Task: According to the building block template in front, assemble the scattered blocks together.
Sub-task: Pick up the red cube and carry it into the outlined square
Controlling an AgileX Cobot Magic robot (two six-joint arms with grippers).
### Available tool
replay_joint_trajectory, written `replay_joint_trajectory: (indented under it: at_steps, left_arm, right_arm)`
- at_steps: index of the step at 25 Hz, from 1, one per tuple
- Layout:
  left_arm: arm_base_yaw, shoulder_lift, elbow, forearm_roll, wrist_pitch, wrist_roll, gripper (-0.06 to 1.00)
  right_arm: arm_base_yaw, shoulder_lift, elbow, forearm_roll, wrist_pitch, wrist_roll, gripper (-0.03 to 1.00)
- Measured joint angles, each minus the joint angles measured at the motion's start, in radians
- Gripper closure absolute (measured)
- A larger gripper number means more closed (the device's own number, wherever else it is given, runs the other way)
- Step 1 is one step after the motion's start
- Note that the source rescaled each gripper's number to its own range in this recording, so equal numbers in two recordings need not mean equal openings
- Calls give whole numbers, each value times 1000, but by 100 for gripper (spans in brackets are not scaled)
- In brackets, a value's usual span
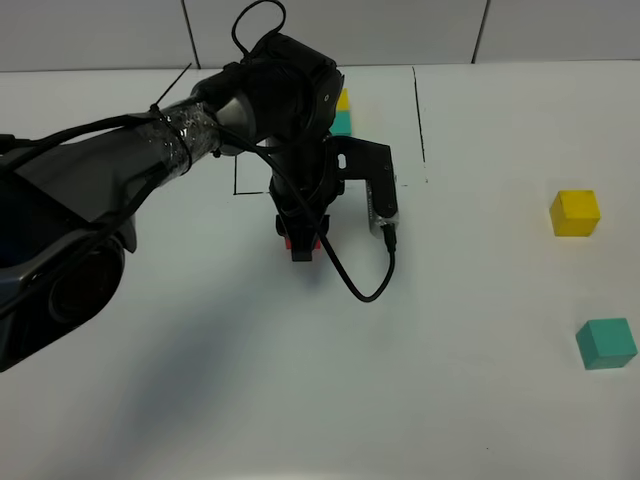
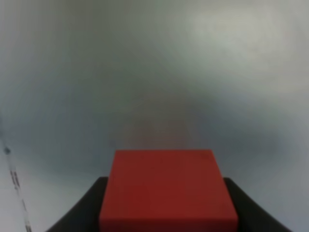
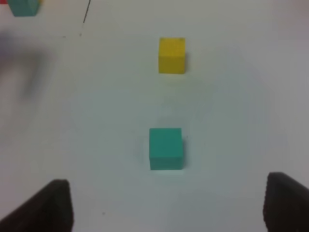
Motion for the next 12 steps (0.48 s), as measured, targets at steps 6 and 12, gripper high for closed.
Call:
replay_joint_trajectory:
  at_steps: [6,12]
  left_arm:
    - [0,4,0,-23,-56,-15,93]
    - [-1,41,-1,-25,-66,-13,93]
  right_arm:
    - [0,0,0,0,0,0,31]
    - [0,0,0,0,0,0,31]
